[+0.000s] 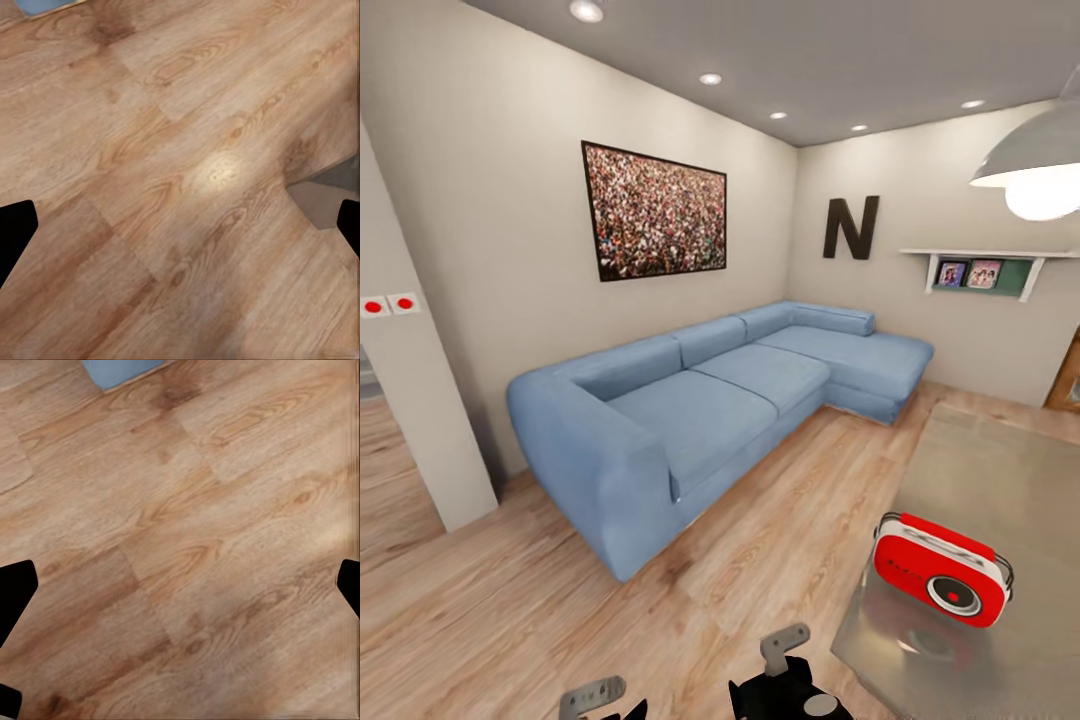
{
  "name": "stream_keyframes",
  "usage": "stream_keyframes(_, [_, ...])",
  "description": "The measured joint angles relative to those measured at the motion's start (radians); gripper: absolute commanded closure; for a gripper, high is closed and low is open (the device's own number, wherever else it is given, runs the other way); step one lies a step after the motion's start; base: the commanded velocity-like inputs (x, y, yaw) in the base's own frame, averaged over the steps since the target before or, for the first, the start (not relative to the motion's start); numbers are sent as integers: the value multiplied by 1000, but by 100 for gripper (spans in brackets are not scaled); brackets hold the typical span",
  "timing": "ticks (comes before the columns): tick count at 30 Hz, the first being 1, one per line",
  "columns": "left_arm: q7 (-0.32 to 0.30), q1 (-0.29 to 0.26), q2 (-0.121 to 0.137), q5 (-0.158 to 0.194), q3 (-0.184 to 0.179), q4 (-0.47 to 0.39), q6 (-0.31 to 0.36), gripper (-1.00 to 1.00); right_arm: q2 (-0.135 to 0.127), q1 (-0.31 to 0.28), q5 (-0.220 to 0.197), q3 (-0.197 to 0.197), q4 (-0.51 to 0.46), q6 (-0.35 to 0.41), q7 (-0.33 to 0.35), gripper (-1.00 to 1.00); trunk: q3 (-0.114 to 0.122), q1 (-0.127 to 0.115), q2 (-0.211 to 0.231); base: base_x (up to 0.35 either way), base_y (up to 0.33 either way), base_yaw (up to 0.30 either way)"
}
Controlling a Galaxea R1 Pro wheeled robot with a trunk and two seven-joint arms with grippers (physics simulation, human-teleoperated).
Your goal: Turn on the radio receiver that's on the table in the living room.
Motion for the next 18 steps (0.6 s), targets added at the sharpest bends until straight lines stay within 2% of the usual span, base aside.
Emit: stream_keyframes(18, [0,0,0,0,0,0,0,-100,0,0,0,0,0,0,0,-100,22,0,0,0,0,-239])
